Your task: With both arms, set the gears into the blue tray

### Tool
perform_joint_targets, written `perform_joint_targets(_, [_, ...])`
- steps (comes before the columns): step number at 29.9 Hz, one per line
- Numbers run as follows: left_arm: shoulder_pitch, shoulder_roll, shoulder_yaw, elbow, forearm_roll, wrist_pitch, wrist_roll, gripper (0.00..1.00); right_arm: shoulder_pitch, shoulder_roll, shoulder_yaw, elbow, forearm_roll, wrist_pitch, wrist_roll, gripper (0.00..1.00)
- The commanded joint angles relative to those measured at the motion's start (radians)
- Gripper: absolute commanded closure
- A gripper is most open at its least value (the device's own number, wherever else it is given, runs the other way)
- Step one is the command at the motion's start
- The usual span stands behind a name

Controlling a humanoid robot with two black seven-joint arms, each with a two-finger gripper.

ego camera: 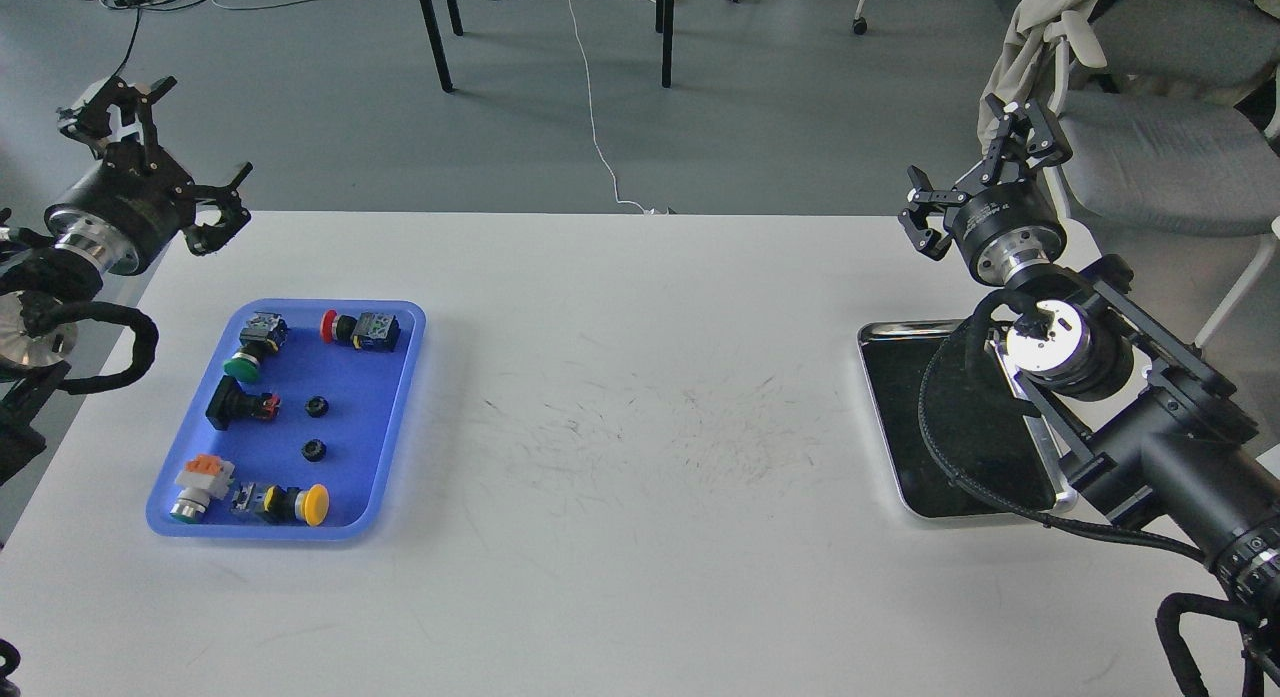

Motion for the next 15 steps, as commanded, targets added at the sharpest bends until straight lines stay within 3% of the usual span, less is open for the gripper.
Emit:
perform_joint_targets(1, [0.000, -0.005, 0.023, -0.002, 0.006, 0.018, -0.002, 0.02, 0.001, 0.008, 0.000, -0.006, -0.010, -0.003, 0.003, 0.02])
perform_joint_targets(15, [-0.004, -0.027, 0.024, -0.006, 0.014, 0.025, -0.012, 0.01, 0.007, 0.019, -0.016, -0.006, -0.012, -0.004, 0.001, 0.02])
